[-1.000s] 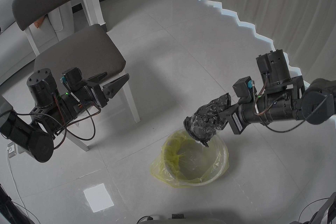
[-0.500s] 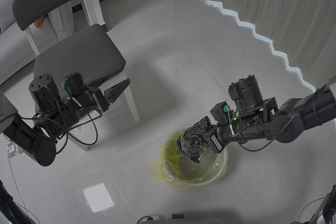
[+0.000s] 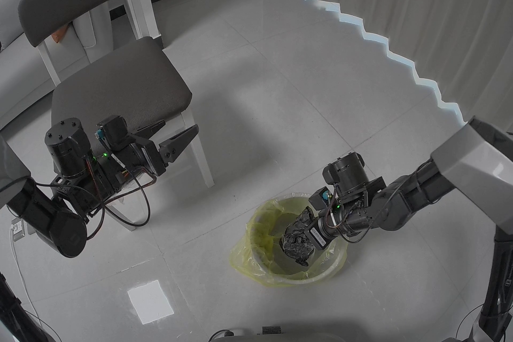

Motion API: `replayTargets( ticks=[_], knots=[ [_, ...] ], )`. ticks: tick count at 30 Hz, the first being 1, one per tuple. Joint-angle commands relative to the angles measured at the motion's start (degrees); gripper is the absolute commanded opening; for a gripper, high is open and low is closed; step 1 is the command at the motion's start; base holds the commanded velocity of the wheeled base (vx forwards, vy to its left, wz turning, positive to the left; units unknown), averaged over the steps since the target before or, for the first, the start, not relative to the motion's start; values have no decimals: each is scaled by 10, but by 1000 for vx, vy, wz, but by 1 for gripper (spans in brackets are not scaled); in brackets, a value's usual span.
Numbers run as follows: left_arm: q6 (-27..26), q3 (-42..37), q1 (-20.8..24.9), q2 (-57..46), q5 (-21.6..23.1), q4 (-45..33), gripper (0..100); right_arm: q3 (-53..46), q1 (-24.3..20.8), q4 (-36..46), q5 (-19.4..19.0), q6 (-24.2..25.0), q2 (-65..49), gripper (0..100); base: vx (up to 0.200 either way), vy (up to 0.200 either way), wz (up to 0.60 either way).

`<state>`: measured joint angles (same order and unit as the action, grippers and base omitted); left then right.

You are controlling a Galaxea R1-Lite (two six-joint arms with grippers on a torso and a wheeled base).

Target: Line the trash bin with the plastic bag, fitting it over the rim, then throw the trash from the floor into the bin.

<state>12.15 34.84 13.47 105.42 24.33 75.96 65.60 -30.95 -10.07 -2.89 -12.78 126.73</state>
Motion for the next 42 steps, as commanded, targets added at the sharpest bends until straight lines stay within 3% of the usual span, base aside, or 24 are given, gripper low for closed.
replayTargets(
  ticks=[1,5,6,11,27,33,35,39,42],
  knots=[
    [0,-14,1,20,-1,32,100,104,33,-1,1,-4,144,0,0,0,0],
    [0,-18,0,35,-1,66,100,149,39,27,3,-15,178,0,0,0,0],
    [0,-18,0,36,-1,67,100,151,39,26,3,-13,179,100,0,0,0],
    [0,-15,0,43,0,68,100,140,40,30,3,-8,149,100,0,0,0],
    [2,-22,-1,30,-1,84,100,37,60,32,3,-14,-101,100,0,0,0],
    [12,-30,-6,8,1,59,100,-27,79,30,25,-2,-217,100,0,0,0],
    [11,-42,-13,-33,2,-36,100,-59,108,29,61,26,-292,100,0,0,0],
    [9,-35,-25,-138,8,-262,100,-126,157,30,73,78,-440,100,0,0,0],
    [8,-36,-27,-202,12,-341,100,-179,193,28,74,83,-540,100,0,0,0]
  ],
)
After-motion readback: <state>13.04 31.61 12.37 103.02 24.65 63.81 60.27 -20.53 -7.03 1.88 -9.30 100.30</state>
